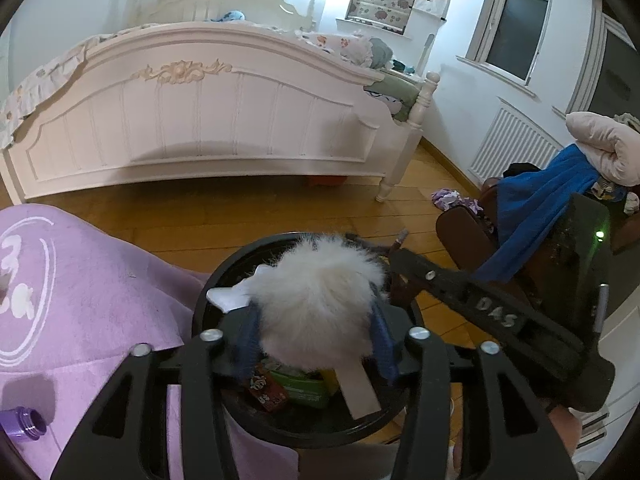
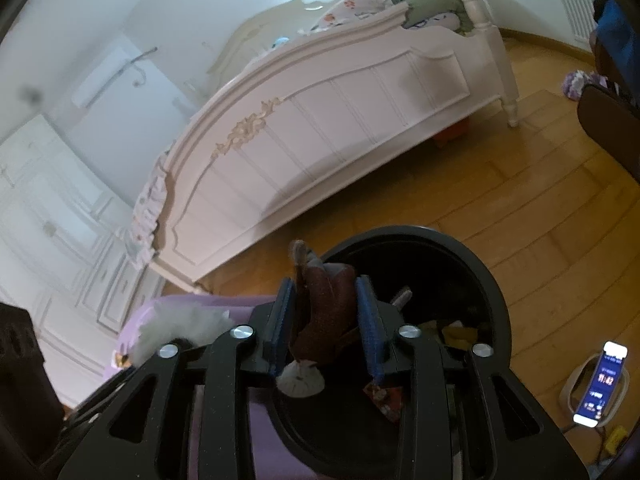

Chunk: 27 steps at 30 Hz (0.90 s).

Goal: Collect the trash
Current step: 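Carry both items over the black bin and open both tools to drop them, then grasp the orange bag with the right tool while the left tool grasps the blue wipe pack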

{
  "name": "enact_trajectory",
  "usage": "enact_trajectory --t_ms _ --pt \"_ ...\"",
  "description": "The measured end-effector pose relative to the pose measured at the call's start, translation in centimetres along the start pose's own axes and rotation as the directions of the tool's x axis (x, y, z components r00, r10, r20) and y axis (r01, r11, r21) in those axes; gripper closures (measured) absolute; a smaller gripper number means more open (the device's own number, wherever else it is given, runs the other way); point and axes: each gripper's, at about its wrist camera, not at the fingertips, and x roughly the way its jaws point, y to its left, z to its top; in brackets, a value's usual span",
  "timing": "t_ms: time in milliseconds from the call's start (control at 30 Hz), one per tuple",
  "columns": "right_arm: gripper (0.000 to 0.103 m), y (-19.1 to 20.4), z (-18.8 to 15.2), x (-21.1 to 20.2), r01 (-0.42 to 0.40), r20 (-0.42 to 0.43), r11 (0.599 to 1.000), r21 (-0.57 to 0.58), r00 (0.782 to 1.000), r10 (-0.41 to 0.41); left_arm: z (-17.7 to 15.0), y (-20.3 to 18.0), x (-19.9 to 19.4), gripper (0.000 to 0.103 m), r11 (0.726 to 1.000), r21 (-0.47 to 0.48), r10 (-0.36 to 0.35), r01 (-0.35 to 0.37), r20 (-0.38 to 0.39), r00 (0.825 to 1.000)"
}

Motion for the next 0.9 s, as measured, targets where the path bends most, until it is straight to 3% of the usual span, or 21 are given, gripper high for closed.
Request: enact_trajectory --t_ms 67,200,533,767,900 --pt "0.026 -0.3 0.0 -0.5 -0.009 0.029 1.000 0.021 1.000 0.008 0.0 0.2 -0.1 0.037 1.000 -0.005 0.010 -0.010 0.004 1.000" --pt "0.026 -0.2 -0.1 -0.3 -0.001 0.026 1.000 0.010 1.000 0.001 0.0 0.8 -1.1 0.026 1.000 -0.015 0.025 -0.024 0.034 0.999" --pt "0.026 1.6 -0.8 0.6 0.032 0.000 0.996 -0.079 0.999 -0.032 -1.2 4.6 -7.4 0.026 0.991 -0.122 0.064 -0.052 0.091 0.994" --pt "0.026 3.8 -1.6 0.7 0.043 0.000 0.983 -0.180 0.999 -0.043 -4.6 10.0 -13.8 0.026 0.961 -0.226 0.193 -0.162 0.123 0.973" --pt "0.026 6.0 -2.7 0.0 0.008 0.010 0.966 -0.259 1.000 -0.005 -7.3 13.8 -17.4 0.026 0.927 -0.279 0.294 -0.252 0.120 0.948"
